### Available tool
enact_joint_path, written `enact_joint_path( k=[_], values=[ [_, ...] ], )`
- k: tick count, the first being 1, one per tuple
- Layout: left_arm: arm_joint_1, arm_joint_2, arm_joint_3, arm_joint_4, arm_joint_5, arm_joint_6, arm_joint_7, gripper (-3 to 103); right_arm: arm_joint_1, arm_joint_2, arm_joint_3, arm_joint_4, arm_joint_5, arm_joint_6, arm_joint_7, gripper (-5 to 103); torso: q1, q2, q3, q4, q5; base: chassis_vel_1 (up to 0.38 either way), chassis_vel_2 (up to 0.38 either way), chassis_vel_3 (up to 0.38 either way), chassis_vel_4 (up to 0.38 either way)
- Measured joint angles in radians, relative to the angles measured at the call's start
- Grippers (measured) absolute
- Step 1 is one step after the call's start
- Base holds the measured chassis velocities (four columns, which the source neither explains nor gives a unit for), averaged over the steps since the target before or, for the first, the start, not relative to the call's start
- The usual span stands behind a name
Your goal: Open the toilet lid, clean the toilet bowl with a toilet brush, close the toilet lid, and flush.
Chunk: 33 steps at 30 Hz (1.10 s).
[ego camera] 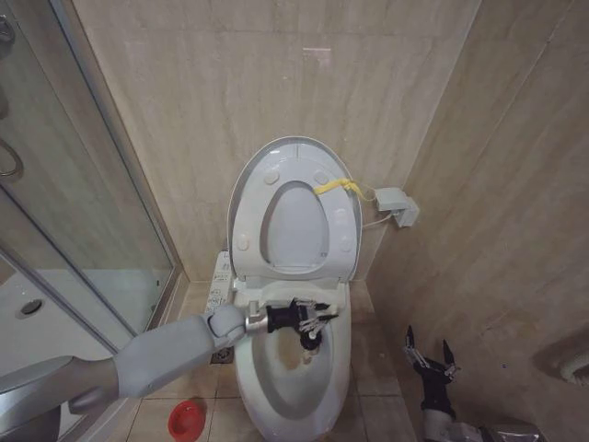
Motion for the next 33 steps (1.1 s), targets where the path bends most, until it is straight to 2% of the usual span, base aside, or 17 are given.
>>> enact_joint_path(
  k=[5, 10, 13, 20, 26, 33],
  values=[
    [0.029, 0.005, -0.008, -0.006, 0.005, -0.002, 0.002, 20, 0.006, -0.004, 0.000, -0.007, 0.000, 0.001, 0.000, 100, 0.000, 0.000, 0.000, 0.0000, 0.0000, 0.000, 0.000, 0.000, 0.000],
    [0.039, -0.036, -0.059, -0.070, -0.001, -0.006, -0.002, 20, 0.008, -0.007, 0.001, -0.013, 0.000, 0.002, 0.000, 100, 0.000, 0.000, 0.000, -0.0004, 0.0006, 0.000, 0.000, 0.000, 0.000],
    [0.055, -0.040, -0.064, -0.059, 0.010, -0.013, 0.001, 20, 0.008, -0.007, 0.002, -0.013, 0.000, 0.002, 0.000, 100, 0.000, 0.000, 0.000, -0.0003, 0.0007, 0.000, 0.000, 0.000, 0.000],
    [0.094, 0.005, -0.045, -0.021, 0.050, -0.025, 0.018, 20, 0.007, -0.009, 0.005, -0.012, 0.003, 0.002, 0.001, 100, 0.000, 0.000, 0.000, 0.0000, 0.0006, 0.000, 0.000, 0.000, 0.000],
    [0.091, -0.032, -0.113, -0.062, 0.042, -0.020, 0.007, 20, 0.002, -0.008, 0.005, -0.009, 0.003, 0.002, 0.001, 100, 0.000, 0.000, 0.000, -0.0005, 0.0009, 0.000, 0.000, 0.000, 0.000],
    [0.108, 0.045, -0.081, -0.007, 0.076, -0.027, 0.037, 20, 0.000, -0.005, 0.004, -0.001, 0.003, 0.001, 0.002, 100, 0.000, 0.000, 0.000, -0.0003, 0.0003, 0.000, 0.000, 0.000, 0.000]
  ],
)
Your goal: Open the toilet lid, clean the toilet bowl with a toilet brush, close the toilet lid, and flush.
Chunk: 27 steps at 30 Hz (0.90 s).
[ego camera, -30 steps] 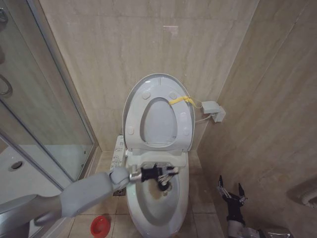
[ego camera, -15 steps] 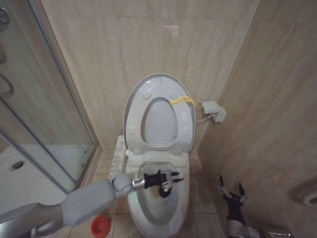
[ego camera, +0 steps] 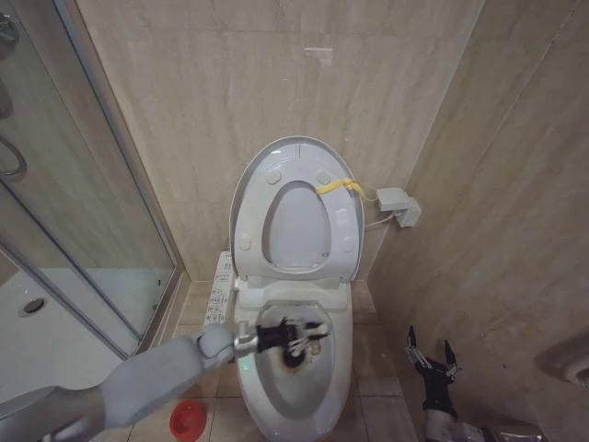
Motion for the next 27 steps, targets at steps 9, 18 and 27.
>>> enact_joint_path(
  k=[9, 18, 27],
  values=[
    [-0.016, -0.032, -0.041, -0.076, -0.016, -0.001, -0.023, 20, -0.006, 0.001, -0.003, 0.008, -0.002, 0.000, 0.000, 100, 0.000, 0.000, 0.000, -0.0002, 0.0007, 0.000, 0.000, 0.000, 0.000],
    [0.004, -0.016, -0.021, 0.025, 0.033, -0.018, -0.019, 20, -0.007, -0.005, -0.003, 0.014, -0.001, 0.000, 0.000, 100, 0.000, 0.000, 0.000, 0.0003, 0.0000, 0.000, 0.000, 0.000, 0.000],
    [-0.044, -0.087, -0.033, -0.018, 0.013, -0.012, -0.033, 20, -0.009, -0.005, -0.003, 0.017, 0.000, 0.000, 0.000, 100, 0.000, 0.000, 0.000, -0.0002, 0.0003, 0.000, 0.000, 0.000, 0.000]
  ],
)
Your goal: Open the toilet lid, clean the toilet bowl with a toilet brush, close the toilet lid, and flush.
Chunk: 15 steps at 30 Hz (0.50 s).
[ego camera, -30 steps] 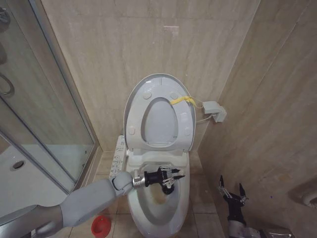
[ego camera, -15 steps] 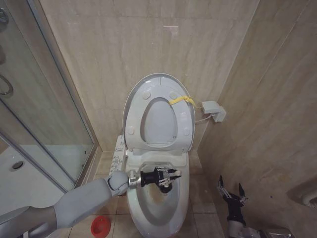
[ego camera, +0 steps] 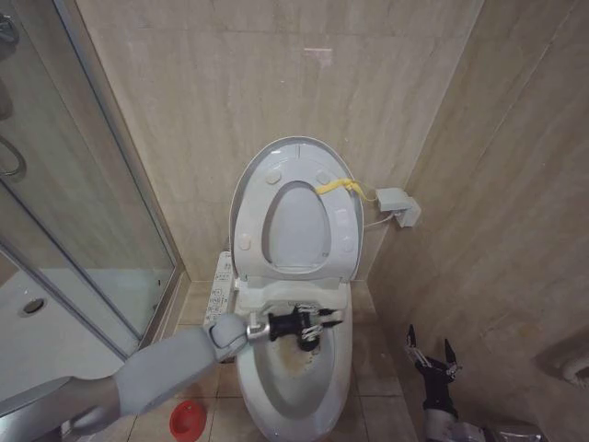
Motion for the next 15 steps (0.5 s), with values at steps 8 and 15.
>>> enact_joint_path(
  k=[8, 15],
  values=[
    [0.020, 0.032, 0.012, 0.054, 0.019, 0.001, 0.017, 20, 0.001, -0.005, 0.000, -0.005, 0.007, 0.000, -0.002, 100, 0.000, 0.000, 0.000, 0.0005, -0.0003, 0.000, 0.000, 0.000, 0.000],
    [-0.055, 0.007, 0.062, -0.040, -0.067, 0.031, 0.035, 20, 0.001, 0.000, 0.000, -0.003, 0.012, 0.000, -0.005, 100, 0.000, 0.000, 0.000, 0.0000, -0.0004, 0.000, 0.000, 0.000, 0.000]
  ],
)
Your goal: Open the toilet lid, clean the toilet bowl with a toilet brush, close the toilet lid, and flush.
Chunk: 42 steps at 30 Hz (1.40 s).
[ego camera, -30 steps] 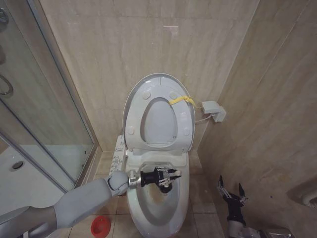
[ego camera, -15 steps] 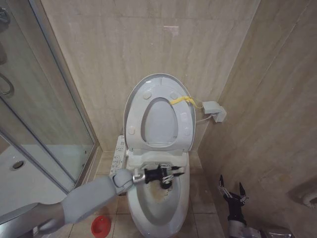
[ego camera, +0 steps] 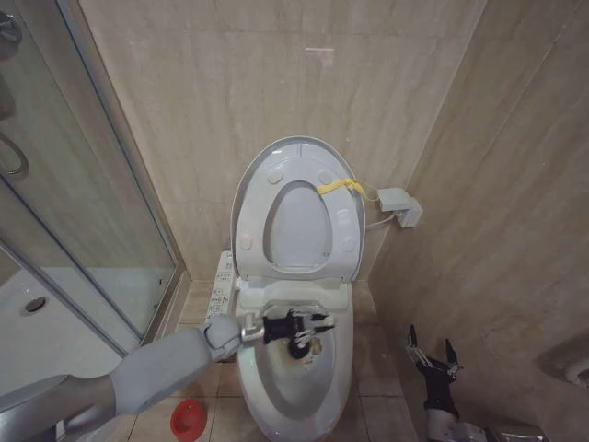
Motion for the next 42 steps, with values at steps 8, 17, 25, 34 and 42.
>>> enact_joint_path(
  k=[8, 17, 25, 34, 42],
  values=[
    [-0.024, 0.034, 0.041, 0.083, 0.047, -0.013, 0.169, 20, -0.005, -0.004, 0.008, 0.007, 0.016, 0.000, -0.002, 100, 0.000, 0.000, 0.000, 0.0008, 0.0007, 0.000, 0.000, 0.000, 0.000],
    [-0.048, 0.009, -0.001, 0.041, 0.028, -0.002, 0.200, 20, -0.045, 0.000, -0.004, 0.095, 0.038, 0.009, -0.030, 100, 0.000, 0.000, 0.000, -0.0016, -0.0021, 0.000, 0.000, 0.000, 0.000],
    [-0.007, 0.039, -0.012, 0.077, 0.051, -0.016, 0.194, 20, -0.121, 0.006, -0.113, 0.272, 0.108, 0.008, -0.072, 100, 0.000, 0.000, 0.000, -0.0007, -0.0024, -0.026, -0.043, -0.023, -0.016],
    [-0.004, 0.042, -0.025, 0.058, 0.051, -0.014, 0.174, 20, -0.122, 0.002, -0.178, 0.219, 0.111, 0.022, -0.176, 100, 0.000, 0.000, 0.000, 0.0000, 0.0001, 0.000, 0.000, 0.000, 0.000],
    [0.041, 0.051, -0.062, 0.096, 0.074, -0.027, 0.163, 20, -0.161, -0.006, -0.214, 0.397, 0.215, 0.024, -0.341, 100, 0.000, 0.000, 0.000, -0.0002, 0.0001, 0.000, 0.000, 0.000, 0.000]
  ],
)
